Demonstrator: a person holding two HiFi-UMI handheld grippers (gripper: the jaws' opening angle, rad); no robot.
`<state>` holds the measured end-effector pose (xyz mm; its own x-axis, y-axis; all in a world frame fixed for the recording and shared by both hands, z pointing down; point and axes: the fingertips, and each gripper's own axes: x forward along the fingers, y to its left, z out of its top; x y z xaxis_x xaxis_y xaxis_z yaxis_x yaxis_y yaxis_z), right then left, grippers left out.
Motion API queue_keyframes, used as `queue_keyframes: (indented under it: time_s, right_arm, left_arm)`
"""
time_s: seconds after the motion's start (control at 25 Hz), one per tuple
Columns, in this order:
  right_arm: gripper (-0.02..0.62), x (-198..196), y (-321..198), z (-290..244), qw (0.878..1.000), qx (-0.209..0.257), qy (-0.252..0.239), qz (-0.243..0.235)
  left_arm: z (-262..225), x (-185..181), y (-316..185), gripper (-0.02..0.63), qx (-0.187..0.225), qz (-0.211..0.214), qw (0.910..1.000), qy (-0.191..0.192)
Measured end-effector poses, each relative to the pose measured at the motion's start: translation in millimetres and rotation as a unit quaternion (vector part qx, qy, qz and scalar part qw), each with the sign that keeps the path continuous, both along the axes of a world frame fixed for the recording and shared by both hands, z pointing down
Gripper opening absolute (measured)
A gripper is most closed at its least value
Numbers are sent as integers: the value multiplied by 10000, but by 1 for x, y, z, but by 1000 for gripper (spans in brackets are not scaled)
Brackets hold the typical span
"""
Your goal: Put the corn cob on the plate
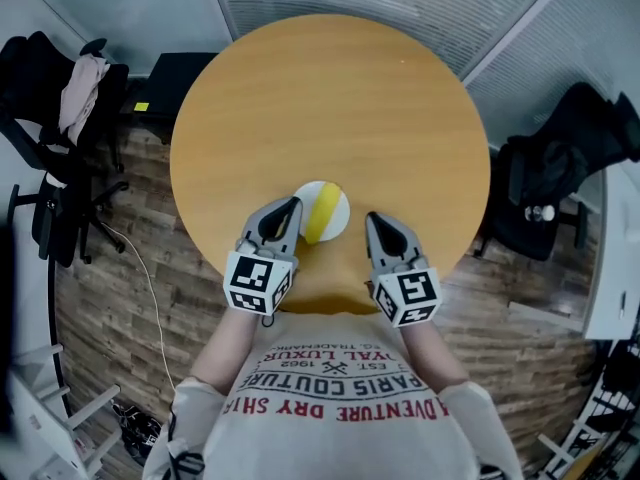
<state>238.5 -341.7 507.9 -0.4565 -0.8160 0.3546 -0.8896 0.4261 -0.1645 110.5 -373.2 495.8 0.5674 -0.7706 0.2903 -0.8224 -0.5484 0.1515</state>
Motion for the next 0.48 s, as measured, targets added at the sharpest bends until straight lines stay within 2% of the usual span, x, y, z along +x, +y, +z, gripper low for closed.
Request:
queue_keyframes:
  time_s: [0.12,0.32,0.48]
  right_arm:
    - [29,-13,3,-15,9997,247,15,34]
    - [29,-34,13,-31,9983,575,96,62]
    - [29,-47,18,-36,9969,743,260,82]
  left_arm:
    - [-31,-13,9,32,413,193,9988,155]
    - [-72,-32,30,32,1174,484,9913,350]
    - [-79,-43,36,32,1325,608,9885,400]
